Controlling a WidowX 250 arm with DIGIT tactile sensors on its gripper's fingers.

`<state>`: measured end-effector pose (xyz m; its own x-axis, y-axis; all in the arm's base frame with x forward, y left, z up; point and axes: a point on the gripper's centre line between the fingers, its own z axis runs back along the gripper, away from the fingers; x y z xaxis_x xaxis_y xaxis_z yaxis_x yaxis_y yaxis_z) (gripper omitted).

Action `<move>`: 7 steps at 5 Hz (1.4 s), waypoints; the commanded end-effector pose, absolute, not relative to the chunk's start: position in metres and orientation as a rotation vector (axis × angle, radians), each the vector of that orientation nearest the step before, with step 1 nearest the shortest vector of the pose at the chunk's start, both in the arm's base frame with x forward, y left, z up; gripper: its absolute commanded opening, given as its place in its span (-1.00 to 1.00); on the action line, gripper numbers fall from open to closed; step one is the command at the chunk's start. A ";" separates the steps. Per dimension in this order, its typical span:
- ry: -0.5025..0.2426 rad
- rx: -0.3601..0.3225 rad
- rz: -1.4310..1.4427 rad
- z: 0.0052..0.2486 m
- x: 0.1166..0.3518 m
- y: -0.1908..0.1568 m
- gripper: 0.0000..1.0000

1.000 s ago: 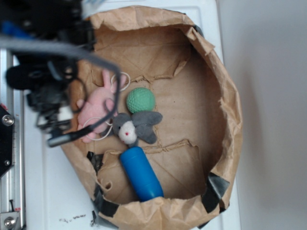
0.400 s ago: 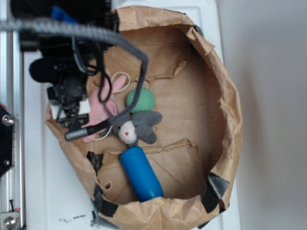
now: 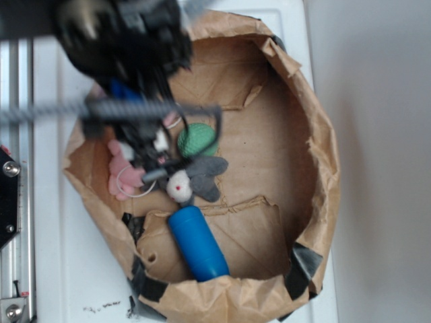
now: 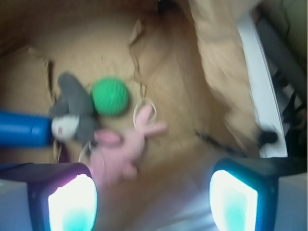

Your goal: Grab the green ball.

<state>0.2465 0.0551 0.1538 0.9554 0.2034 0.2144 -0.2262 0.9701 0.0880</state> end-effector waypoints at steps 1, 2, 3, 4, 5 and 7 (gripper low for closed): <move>-0.322 0.120 0.471 0.152 0.260 0.047 1.00; -0.372 0.018 0.608 0.148 0.252 0.073 1.00; -0.397 -0.036 0.624 0.129 0.263 0.093 1.00; -0.387 -0.039 0.618 0.124 0.279 0.104 1.00; -0.392 0.009 0.613 0.123 0.291 0.120 1.00; -0.493 -0.073 0.505 0.105 0.285 0.115 1.00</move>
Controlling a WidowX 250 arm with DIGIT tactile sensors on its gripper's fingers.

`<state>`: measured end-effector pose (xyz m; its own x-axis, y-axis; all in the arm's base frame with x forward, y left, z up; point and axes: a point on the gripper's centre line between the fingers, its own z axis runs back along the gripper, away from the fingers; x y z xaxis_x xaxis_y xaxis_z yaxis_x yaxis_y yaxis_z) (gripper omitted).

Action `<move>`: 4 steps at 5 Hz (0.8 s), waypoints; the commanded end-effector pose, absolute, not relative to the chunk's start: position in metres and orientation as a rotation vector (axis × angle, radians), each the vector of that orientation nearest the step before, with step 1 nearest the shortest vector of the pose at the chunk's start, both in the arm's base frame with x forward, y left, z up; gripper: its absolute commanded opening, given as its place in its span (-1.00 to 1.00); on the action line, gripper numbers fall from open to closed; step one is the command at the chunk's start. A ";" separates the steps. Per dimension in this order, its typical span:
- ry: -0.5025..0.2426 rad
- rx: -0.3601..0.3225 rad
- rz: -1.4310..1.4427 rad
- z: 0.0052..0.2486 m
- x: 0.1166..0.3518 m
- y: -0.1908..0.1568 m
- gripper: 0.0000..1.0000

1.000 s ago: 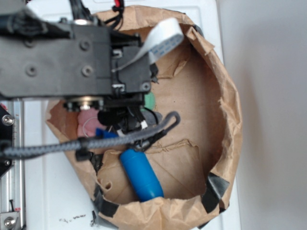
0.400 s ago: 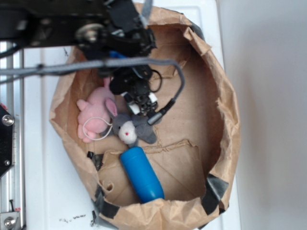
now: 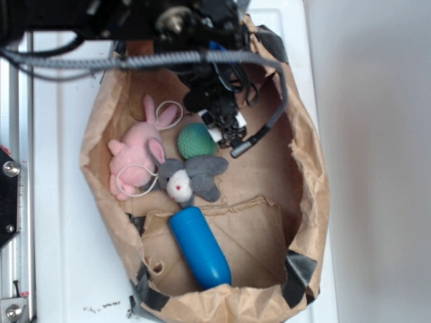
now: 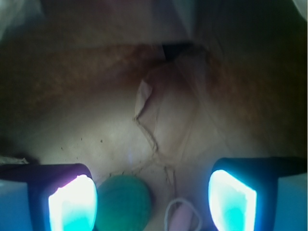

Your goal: Grab the green ball.

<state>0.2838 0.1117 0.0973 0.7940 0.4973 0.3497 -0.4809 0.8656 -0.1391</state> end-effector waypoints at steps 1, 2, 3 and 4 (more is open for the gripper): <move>-0.476 -0.090 0.494 0.094 0.295 0.101 1.00; -0.454 -0.081 0.496 0.086 0.308 0.091 1.00; -0.431 -0.077 0.497 0.082 0.318 0.081 1.00; -0.410 -0.065 0.489 0.075 0.321 0.071 1.00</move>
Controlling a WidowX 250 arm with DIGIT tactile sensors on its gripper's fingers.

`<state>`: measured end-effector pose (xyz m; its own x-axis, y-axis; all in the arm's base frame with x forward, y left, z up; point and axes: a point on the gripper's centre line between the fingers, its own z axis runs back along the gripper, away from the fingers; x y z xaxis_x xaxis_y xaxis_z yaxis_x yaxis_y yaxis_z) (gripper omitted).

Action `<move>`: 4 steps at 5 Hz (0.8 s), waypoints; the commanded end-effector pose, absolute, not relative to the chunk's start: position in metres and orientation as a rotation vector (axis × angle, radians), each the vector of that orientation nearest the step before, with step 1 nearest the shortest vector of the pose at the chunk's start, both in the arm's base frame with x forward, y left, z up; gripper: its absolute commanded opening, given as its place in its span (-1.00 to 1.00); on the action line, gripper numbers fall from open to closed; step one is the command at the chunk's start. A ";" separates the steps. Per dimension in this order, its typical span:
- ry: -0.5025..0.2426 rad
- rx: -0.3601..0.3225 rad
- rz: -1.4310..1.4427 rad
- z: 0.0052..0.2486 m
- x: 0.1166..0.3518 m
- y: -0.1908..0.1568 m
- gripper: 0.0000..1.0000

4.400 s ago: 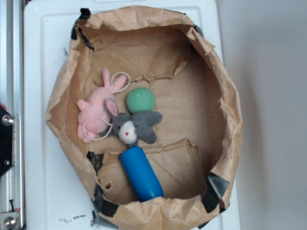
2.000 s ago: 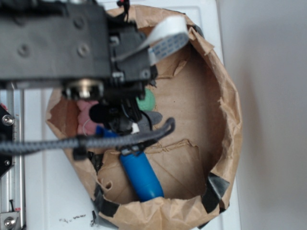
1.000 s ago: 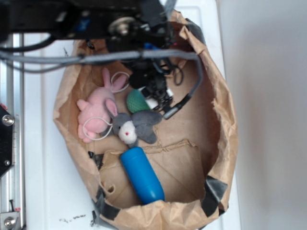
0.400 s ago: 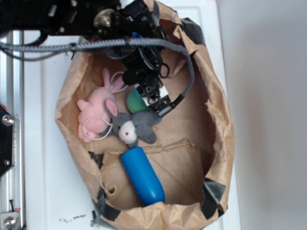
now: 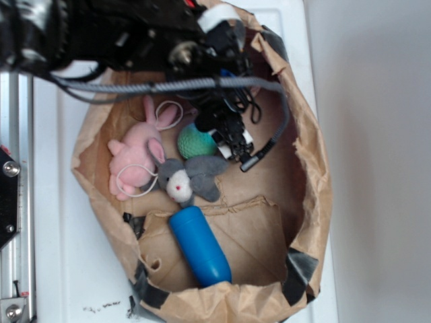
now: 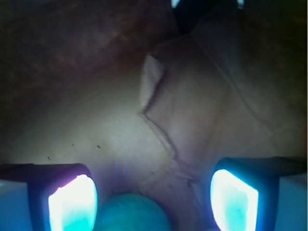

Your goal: Grab the green ball.

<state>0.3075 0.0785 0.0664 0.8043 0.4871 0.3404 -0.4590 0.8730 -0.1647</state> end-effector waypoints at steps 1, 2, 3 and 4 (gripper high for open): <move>-0.391 -0.060 0.466 0.075 0.313 0.062 1.00; -0.405 -0.102 0.484 0.089 0.307 0.060 1.00; -0.402 -0.118 0.479 0.096 0.301 0.056 1.00; -0.393 -0.115 0.468 0.093 0.299 0.054 1.00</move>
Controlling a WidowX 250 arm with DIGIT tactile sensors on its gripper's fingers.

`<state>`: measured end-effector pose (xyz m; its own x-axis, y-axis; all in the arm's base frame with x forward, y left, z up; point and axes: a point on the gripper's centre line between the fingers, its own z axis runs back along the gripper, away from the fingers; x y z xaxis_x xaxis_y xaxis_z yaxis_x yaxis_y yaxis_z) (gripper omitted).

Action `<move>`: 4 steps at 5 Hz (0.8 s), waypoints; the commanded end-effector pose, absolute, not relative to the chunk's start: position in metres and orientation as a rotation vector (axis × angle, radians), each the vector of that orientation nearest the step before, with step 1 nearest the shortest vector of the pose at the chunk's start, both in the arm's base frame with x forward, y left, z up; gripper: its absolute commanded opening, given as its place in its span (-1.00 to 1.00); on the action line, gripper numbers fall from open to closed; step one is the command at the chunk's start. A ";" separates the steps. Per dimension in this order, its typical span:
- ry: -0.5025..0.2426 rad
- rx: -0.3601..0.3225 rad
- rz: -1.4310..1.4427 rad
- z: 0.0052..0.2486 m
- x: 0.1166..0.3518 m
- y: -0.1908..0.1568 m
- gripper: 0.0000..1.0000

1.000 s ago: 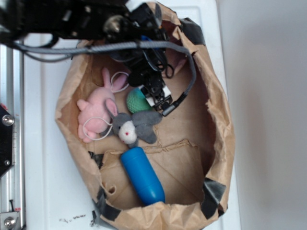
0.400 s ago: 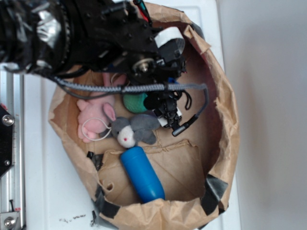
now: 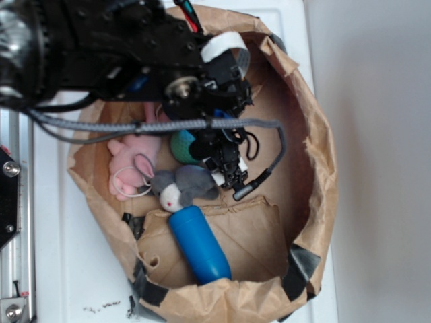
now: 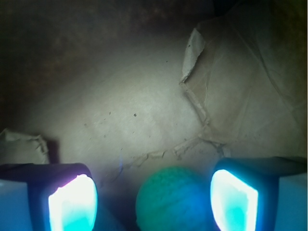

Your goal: Grab the green ball.

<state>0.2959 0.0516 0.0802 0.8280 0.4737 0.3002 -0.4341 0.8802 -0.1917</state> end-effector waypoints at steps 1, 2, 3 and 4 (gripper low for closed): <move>-0.392 -0.103 0.474 0.090 0.301 0.056 1.00; -0.376 -0.069 0.456 0.084 0.301 0.054 1.00; -0.351 -0.024 0.445 0.068 0.294 0.061 1.00; -0.283 0.006 0.424 0.049 0.288 0.065 1.00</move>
